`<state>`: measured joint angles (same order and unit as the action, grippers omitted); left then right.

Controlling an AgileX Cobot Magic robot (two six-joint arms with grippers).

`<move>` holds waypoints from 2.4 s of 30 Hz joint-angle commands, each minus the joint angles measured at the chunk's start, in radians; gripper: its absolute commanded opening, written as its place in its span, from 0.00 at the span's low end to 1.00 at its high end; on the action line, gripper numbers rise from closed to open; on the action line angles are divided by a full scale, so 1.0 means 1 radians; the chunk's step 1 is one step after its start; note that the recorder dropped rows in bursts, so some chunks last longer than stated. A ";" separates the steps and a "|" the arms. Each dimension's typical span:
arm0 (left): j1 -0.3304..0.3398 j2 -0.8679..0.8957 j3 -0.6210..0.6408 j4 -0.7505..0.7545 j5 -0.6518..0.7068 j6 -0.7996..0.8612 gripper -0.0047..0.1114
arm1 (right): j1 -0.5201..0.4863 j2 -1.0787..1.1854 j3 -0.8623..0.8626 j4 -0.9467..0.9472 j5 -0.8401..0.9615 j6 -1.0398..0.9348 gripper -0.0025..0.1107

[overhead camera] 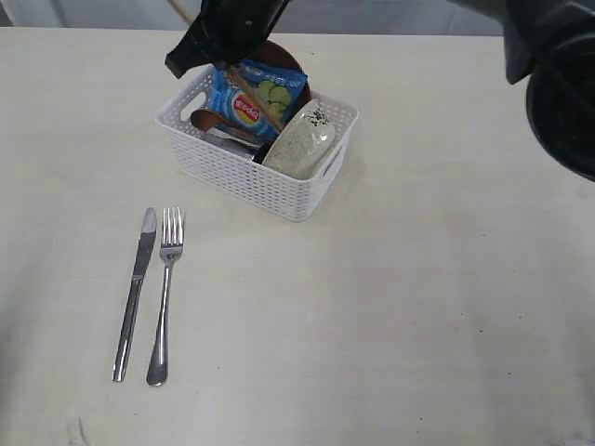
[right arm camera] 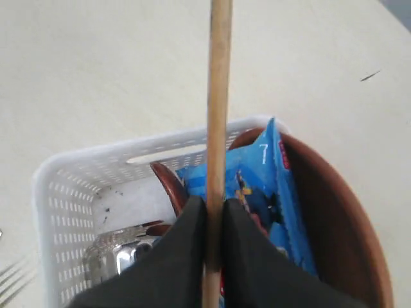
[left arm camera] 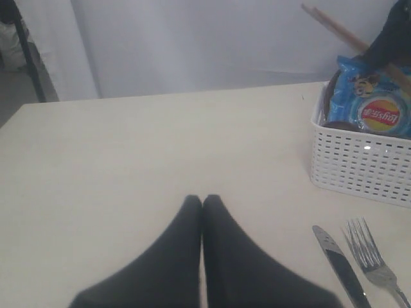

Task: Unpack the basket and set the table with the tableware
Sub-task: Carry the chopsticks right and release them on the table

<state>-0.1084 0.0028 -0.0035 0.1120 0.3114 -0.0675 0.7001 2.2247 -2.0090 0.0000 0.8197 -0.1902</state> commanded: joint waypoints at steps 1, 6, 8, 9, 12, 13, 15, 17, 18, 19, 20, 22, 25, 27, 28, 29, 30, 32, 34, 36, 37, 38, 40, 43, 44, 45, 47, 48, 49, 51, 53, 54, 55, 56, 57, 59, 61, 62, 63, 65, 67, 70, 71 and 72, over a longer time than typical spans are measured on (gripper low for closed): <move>-0.006 -0.003 0.003 -0.004 -0.007 0.000 0.04 | 0.001 -0.081 -0.003 -0.012 0.022 -0.013 0.02; -0.006 -0.003 0.003 -0.004 -0.007 0.000 0.04 | -0.001 -0.180 -0.003 -0.118 0.059 -0.013 0.02; -0.006 -0.003 0.003 -0.004 -0.007 0.000 0.04 | -0.001 -0.219 -0.003 -0.193 0.096 0.001 0.02; -0.006 -0.003 0.003 -0.004 -0.007 0.000 0.04 | -0.001 -0.235 -0.003 -0.245 0.127 0.018 0.02; -0.006 -0.003 0.003 -0.004 -0.007 0.000 0.04 | -0.003 -0.265 -0.001 -0.410 0.235 0.072 0.02; -0.006 -0.003 0.003 -0.004 -0.007 0.000 0.04 | -0.009 -0.268 -0.001 -0.454 0.280 0.082 0.02; -0.006 -0.003 0.003 -0.004 -0.007 0.000 0.04 | -0.029 -0.277 0.002 -0.494 0.352 0.108 0.02; -0.006 -0.003 0.003 -0.004 -0.007 0.000 0.04 | -0.064 -0.278 0.002 -0.499 0.401 0.134 0.02; -0.006 -0.003 0.003 -0.004 -0.007 0.000 0.04 | -0.088 -0.278 0.007 -0.499 0.401 0.155 0.02; -0.006 -0.003 0.003 -0.004 -0.007 0.000 0.04 | -0.117 -0.278 0.023 -0.499 0.401 0.179 0.02; -0.006 -0.003 0.003 -0.004 -0.007 0.000 0.04 | -0.148 -0.278 0.047 -0.499 0.401 0.204 0.02; -0.006 -0.003 0.003 -0.004 -0.007 0.000 0.04 | -0.217 -0.280 0.113 -0.482 0.401 0.248 0.02; -0.006 -0.003 0.003 -0.004 -0.007 0.000 0.04 | -0.318 -0.279 0.232 -0.423 0.401 0.277 0.02; -0.006 -0.003 0.003 -0.004 -0.007 0.000 0.04 | -0.379 -0.277 0.322 -0.382 0.401 0.281 0.02; -0.006 -0.003 0.003 -0.004 -0.007 0.000 0.04 | -0.411 -0.277 0.374 -0.355 0.401 0.281 0.02; -0.006 -0.003 0.003 -0.004 -0.007 0.000 0.04 | -0.440 -0.277 0.427 -0.327 0.401 0.281 0.02; -0.006 -0.003 0.003 -0.004 -0.007 0.000 0.04 | -0.468 -0.277 0.477 -0.301 0.369 0.281 0.02; -0.006 -0.003 0.003 -0.004 -0.007 0.000 0.04 | -0.512 -0.277 0.565 -0.269 0.294 0.281 0.02; -0.006 -0.003 0.003 -0.004 -0.007 0.000 0.04 | -0.542 -0.277 0.632 -0.259 0.227 0.281 0.02; -0.006 -0.003 0.003 -0.004 -0.007 0.000 0.04 | -0.560 -0.277 0.682 -0.257 0.170 0.279 0.02; -0.006 -0.003 0.003 -0.004 -0.007 0.000 0.04 | -0.567 -0.277 0.704 -0.257 0.144 0.276 0.02; -0.006 -0.003 0.003 -0.004 -0.007 0.000 0.04 | -0.569 -0.275 0.722 -0.257 0.125 0.276 0.02; -0.006 -0.003 0.003 -0.004 -0.007 0.000 0.04 | -0.570 -0.271 0.743 -0.257 0.108 0.272 0.02; -0.006 -0.003 0.003 -0.004 -0.007 0.000 0.04 | -0.570 -0.257 0.755 -0.233 0.104 0.269 0.03; -0.006 -0.003 0.003 -0.004 -0.007 0.000 0.04 | -0.570 -0.248 0.755 -0.229 0.107 0.269 0.05; -0.006 -0.003 0.003 -0.004 -0.007 0.000 0.04 | -0.570 -0.240 0.755 -0.223 0.109 0.274 0.09; -0.006 -0.003 0.003 -0.004 -0.007 0.000 0.04 | -0.570 -0.228 0.755 -0.207 0.111 0.277 0.17; -0.006 -0.003 0.003 -0.004 -0.007 0.000 0.04 | -0.570 -0.223 0.755 -0.204 0.111 0.284 0.21; -0.006 -0.003 0.003 -0.004 -0.007 0.000 0.04 | -0.570 -0.221 0.755 -0.201 0.111 0.284 0.24; -0.006 -0.003 0.003 -0.004 -0.007 0.000 0.04 | -0.570 -0.221 0.755 -0.200 0.111 0.284 0.33; -0.006 -0.003 0.003 -0.004 -0.007 0.000 0.04 | -0.570 -0.235 0.753 -0.200 0.111 0.280 0.37; -0.006 -0.003 0.003 -0.004 -0.007 0.000 0.04 | -0.570 -0.250 0.753 -0.200 0.111 0.276 0.38; -0.006 -0.003 0.003 -0.004 -0.007 0.000 0.04 | -0.570 -0.269 0.751 -0.194 0.113 0.265 0.38; -0.006 -0.003 0.003 -0.004 -0.007 0.000 0.04 | -0.570 -0.291 0.738 -0.166 0.124 0.240 0.38; -0.006 -0.003 0.003 -0.004 -0.007 0.000 0.04 | -0.570 -0.315 0.719 -0.120 0.132 0.206 0.38; -0.006 -0.003 0.003 -0.004 -0.007 0.000 0.04 | -0.570 -0.369 0.672 0.049 0.138 0.109 0.37; -0.006 -0.003 0.003 -0.004 -0.007 0.000 0.04 | -0.565 -0.434 0.600 0.326 0.159 -0.029 0.37; -0.006 -0.003 0.003 -0.004 -0.007 0.000 0.04 | -0.554 -0.460 0.569 0.417 0.168 -0.065 0.37; -0.006 -0.003 0.003 -0.004 -0.007 0.000 0.04 | -0.525 -0.484 0.541 0.458 0.174 -0.086 0.37; -0.006 -0.003 0.003 -0.004 -0.007 0.000 0.04 | -0.407 -0.497 0.475 0.436 0.204 -0.076 0.37; -0.006 -0.003 0.003 -0.004 -0.007 0.000 0.04 | -0.281 -0.465 0.411 0.385 0.222 0.034 0.37; -0.006 -0.003 0.003 -0.004 -0.007 0.000 0.04 | -0.157 -0.359 0.302 0.357 0.236 0.034 0.38; -0.006 -0.003 0.003 -0.004 -0.007 0.000 0.04 | -0.107 -0.285 0.228 0.356 0.239 0.052 0.41; -0.006 -0.003 0.003 -0.004 -0.007 0.000 0.04 | -0.088 -0.252 0.187 0.356 0.245 0.071 0.43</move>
<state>-0.1084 0.0028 -0.0035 0.1120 0.3114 -0.0675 0.5661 1.8892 -1.7369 0.3728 1.0533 -0.1534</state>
